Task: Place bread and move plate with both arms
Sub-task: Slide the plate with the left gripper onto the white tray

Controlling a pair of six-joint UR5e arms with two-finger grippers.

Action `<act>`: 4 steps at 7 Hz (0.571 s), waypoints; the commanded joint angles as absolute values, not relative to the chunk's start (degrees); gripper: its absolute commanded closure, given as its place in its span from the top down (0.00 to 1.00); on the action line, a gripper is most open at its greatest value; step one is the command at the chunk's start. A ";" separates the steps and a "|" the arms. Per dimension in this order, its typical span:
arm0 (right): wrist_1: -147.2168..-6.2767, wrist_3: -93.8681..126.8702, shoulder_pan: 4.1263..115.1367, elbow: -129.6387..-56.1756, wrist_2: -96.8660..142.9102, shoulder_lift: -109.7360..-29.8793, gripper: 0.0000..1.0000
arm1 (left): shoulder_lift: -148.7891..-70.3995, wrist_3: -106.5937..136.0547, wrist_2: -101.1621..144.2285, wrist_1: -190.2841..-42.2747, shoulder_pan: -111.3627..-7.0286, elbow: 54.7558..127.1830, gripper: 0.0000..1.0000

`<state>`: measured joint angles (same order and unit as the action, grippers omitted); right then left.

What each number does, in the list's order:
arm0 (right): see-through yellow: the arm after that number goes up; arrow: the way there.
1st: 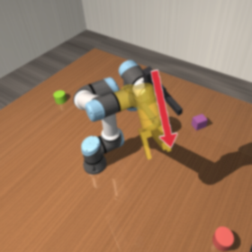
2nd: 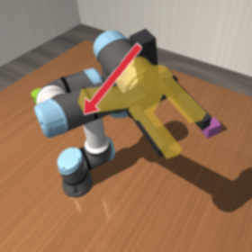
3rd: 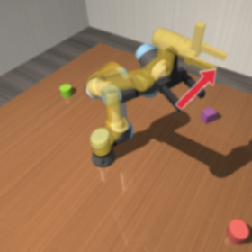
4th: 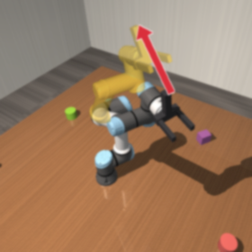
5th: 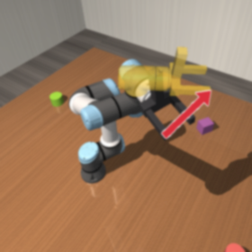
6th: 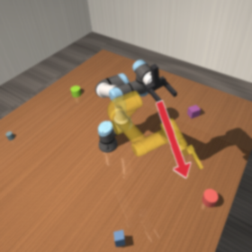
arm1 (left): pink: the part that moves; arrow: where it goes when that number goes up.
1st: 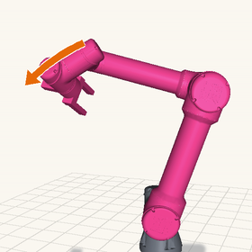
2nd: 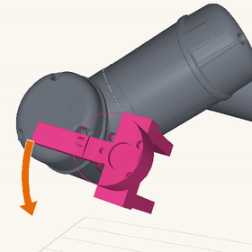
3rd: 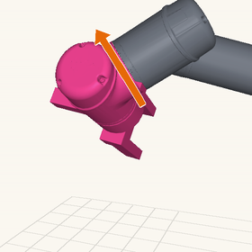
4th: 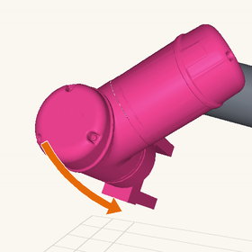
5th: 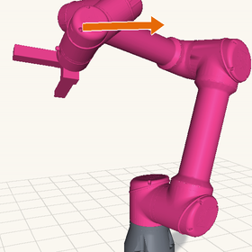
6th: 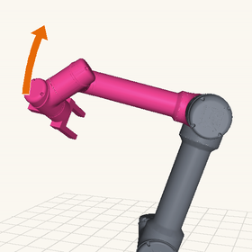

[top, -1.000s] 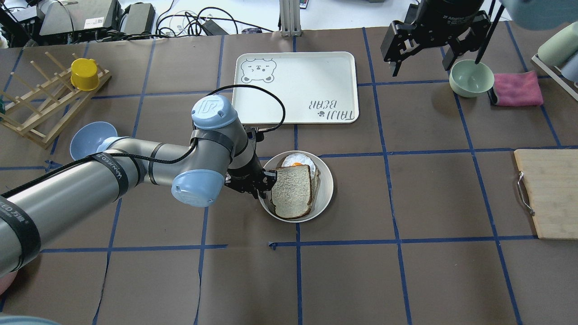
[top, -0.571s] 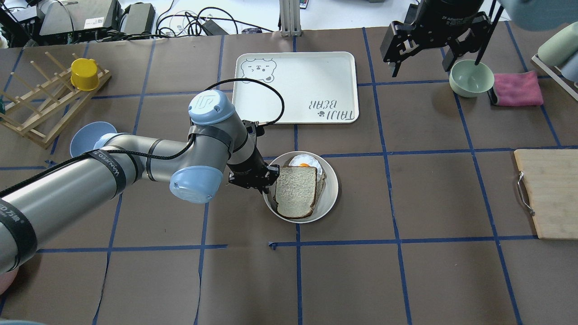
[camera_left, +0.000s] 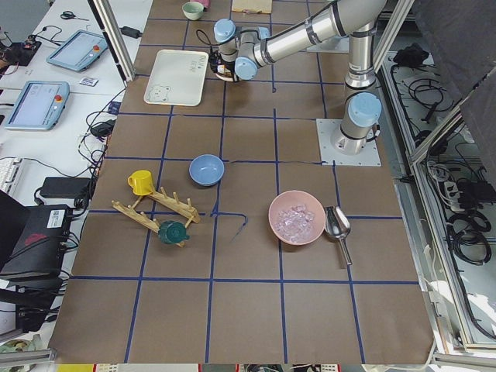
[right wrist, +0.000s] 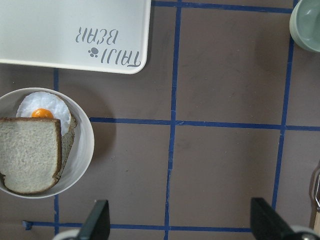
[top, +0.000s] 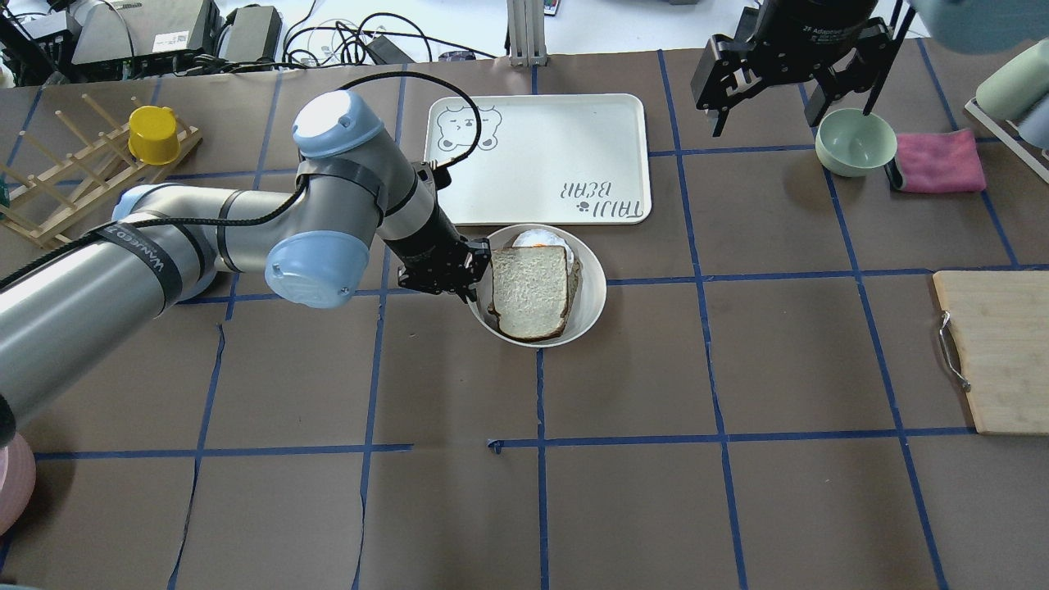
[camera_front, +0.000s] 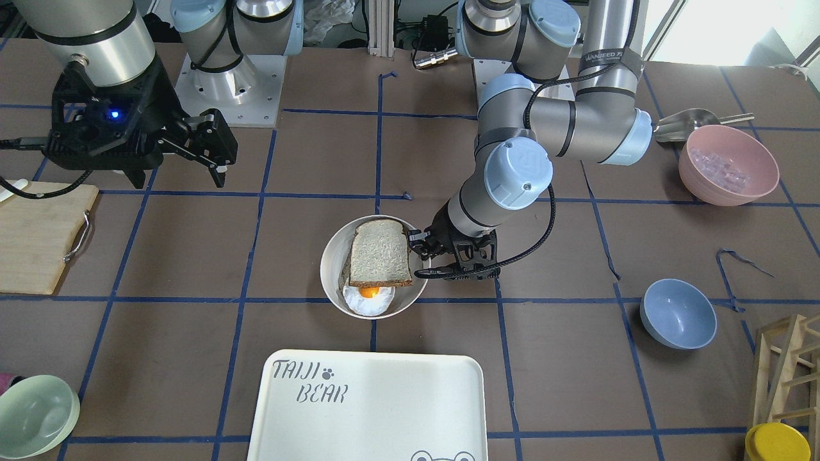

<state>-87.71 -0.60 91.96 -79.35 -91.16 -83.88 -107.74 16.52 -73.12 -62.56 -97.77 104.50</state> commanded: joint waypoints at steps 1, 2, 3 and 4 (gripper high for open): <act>-87.54 1.14 92.89 -78.67 -90.45 -84.11 1.00 | -108.71 16.61 -70.50 -63.29 -95.20 101.00 0.00; -87.63 1.23 93.51 -78.92 -90.53 -83.85 1.00 | -111.07 16.52 -70.58 -63.19 -94.75 96.72 0.00; -87.71 1.14 93.52 -79.19 -90.53 -83.41 1.00 | -114.31 16.52 -70.66 -63.54 -94.66 91.55 0.00; -87.80 1.06 93.52 -79.28 -90.35 -83.41 1.00 | -118.52 16.26 -70.58 -63.54 -94.66 86.62 0.00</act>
